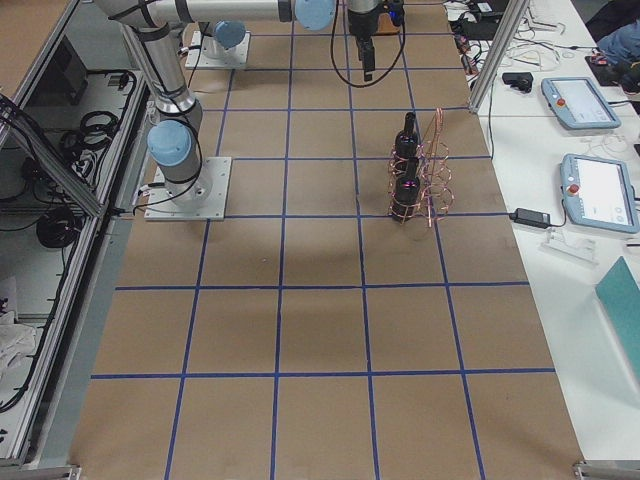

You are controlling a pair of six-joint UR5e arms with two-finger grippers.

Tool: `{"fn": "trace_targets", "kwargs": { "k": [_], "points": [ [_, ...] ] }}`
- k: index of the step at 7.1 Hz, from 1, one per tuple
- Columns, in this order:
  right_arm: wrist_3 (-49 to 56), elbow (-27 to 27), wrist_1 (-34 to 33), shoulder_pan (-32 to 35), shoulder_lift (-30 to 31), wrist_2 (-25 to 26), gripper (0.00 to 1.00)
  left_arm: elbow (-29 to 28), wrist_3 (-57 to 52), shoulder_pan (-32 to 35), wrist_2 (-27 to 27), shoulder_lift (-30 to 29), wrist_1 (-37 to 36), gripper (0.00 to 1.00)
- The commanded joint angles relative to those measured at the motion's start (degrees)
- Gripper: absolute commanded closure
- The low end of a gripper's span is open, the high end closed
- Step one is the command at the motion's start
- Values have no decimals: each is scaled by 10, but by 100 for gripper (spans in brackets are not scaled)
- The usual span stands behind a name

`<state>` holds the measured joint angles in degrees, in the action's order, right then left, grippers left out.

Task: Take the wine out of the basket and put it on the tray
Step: 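Carry the bottle with the left gripper and set it on the wooden tray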

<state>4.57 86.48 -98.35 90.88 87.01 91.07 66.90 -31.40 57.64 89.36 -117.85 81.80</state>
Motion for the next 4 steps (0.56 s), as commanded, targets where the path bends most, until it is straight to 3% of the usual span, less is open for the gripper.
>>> {"fn": "trace_targets", "kwargs": {
  "k": [1, 4],
  "points": [
    [-2, 0, 0, 0, 0, 2, 0, 7, -4, 1, 1, 15, 6, 0],
    [-3, 0, 0, 0, 1, 2, 0, 24, 5, 45, 26, 83, 81, 0]
  ]
}}
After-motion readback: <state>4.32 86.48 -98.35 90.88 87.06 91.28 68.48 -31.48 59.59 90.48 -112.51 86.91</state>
